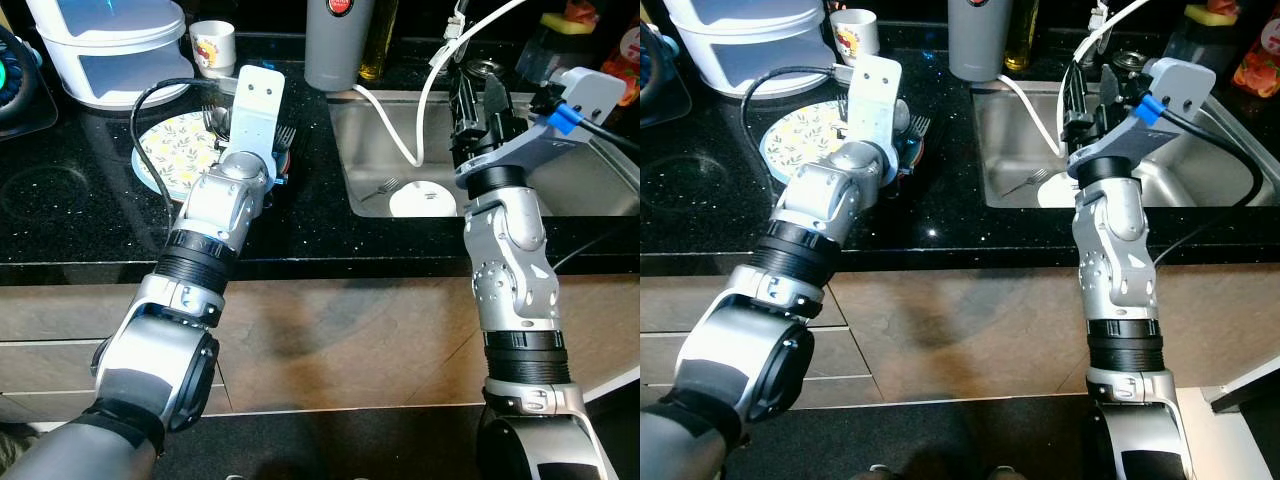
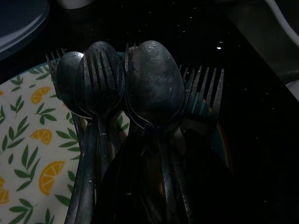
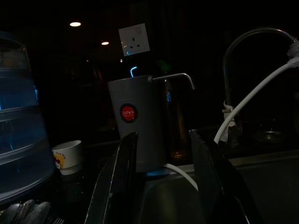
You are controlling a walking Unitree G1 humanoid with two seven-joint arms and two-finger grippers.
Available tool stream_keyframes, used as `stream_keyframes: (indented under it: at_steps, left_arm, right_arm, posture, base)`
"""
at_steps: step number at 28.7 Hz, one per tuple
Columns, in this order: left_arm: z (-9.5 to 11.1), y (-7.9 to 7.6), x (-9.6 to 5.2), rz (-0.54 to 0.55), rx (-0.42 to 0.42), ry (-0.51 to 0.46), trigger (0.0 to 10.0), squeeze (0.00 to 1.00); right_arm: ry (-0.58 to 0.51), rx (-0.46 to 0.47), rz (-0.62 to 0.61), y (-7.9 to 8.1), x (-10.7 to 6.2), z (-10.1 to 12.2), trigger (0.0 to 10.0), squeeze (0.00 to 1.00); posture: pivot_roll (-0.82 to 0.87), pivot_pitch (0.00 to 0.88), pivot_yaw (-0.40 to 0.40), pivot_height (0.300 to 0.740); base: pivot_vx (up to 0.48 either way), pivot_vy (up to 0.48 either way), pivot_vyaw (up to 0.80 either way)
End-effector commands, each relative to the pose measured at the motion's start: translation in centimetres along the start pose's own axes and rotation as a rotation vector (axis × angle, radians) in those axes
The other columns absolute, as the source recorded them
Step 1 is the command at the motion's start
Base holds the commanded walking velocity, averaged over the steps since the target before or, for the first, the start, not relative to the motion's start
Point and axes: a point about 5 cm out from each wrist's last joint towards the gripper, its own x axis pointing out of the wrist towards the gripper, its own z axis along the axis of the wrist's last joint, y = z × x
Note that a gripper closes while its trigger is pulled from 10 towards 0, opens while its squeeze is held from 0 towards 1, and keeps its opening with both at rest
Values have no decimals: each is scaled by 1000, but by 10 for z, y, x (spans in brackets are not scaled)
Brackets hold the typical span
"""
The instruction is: Kitchen organization
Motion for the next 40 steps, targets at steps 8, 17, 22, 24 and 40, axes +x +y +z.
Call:
stream_keyframes:
  at_steps: [8, 17, 22, 24, 40]
  left_arm:
    - [-17, -6, 5, -16, -13, 79, 0, 0]
    - [-20, 3, 8, 32, -54, 90, 0, 0]
    - [18, 15, 2, 109, -137, -137, 10000, 0]
    - [24, 16, 0, 100, -133, -174, 10000, 0]
    - [64, -12, -48, -326, 20, -616, 10000, 0]
  right_arm:
    - [7, 2, -25, -5, -5, 0, 10000, 0]
    - [16, 3, -24, -5, -5, -1, 10000, 0]
    - [21, 6, -22, -5, -5, -1, 10000, 0]
    - [21, 7, -22, -5, -5, -1, 10000, 0]
    - [41, 583, 333, 32, -11, 24, 10000, 0]
  posture:
    - [126, 93, -10, 740]
    - [127, 100, -19, 740]
    - [123, 103, -24, 740]
    - [122, 104, -26, 740]
    - [113, 108, -47, 740]
  base:
    - [0, 0, 0]
    - [0, 0, 0]
    - [0, 0, 0]
    - [0, 0, 0]
    - [0, 0, 0]
